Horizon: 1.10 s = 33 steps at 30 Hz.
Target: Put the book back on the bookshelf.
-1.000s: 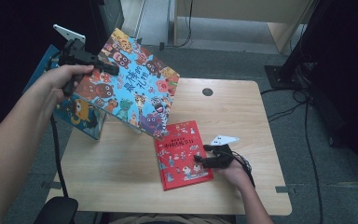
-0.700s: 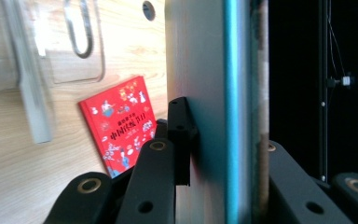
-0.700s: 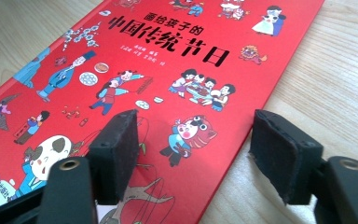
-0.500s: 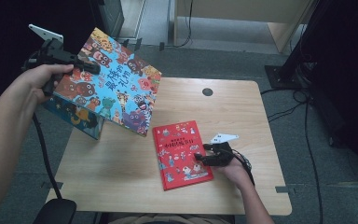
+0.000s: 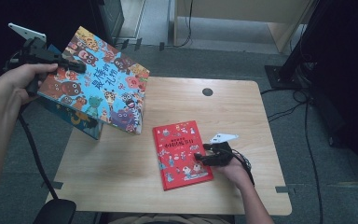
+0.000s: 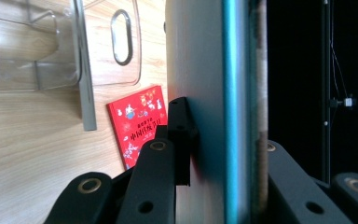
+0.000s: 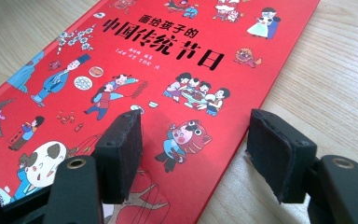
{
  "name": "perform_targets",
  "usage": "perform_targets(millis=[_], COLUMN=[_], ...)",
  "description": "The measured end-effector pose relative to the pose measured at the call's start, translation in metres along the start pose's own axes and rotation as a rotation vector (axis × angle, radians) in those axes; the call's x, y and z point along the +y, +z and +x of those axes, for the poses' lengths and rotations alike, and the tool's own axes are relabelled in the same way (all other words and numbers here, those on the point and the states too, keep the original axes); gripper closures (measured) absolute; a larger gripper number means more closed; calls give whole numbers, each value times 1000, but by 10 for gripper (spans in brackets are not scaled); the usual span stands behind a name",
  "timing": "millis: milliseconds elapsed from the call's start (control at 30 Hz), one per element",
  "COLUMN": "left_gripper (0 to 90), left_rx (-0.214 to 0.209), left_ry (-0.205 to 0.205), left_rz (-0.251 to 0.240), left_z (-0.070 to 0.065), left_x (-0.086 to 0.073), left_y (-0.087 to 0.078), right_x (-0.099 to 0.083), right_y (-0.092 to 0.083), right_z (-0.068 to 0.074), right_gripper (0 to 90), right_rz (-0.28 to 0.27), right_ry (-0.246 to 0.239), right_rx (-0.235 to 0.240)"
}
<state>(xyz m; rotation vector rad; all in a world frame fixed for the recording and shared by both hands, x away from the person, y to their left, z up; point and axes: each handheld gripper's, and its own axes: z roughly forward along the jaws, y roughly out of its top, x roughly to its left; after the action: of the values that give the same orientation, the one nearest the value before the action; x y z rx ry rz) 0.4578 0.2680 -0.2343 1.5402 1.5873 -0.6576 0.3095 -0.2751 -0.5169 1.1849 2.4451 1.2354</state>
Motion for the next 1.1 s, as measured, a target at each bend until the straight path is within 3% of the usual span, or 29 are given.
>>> perform_targets(millis=[367,933,1100], left_gripper=[793,796,795], left_rx=[32,101,126], left_ry=[-24,-86,-96], left_rz=[-25,-125,-132], left_z=[14,39,45], left_x=[1,11,13], left_y=[-22,-71,-81], right_x=[0,0,0], right_y=[0,1,1], right_z=[0,-1,-1], right_gripper=[358,354,355], right_rz=[1,-7,-7], right_ry=[0,7,7], right_rx=[-1,2,5])
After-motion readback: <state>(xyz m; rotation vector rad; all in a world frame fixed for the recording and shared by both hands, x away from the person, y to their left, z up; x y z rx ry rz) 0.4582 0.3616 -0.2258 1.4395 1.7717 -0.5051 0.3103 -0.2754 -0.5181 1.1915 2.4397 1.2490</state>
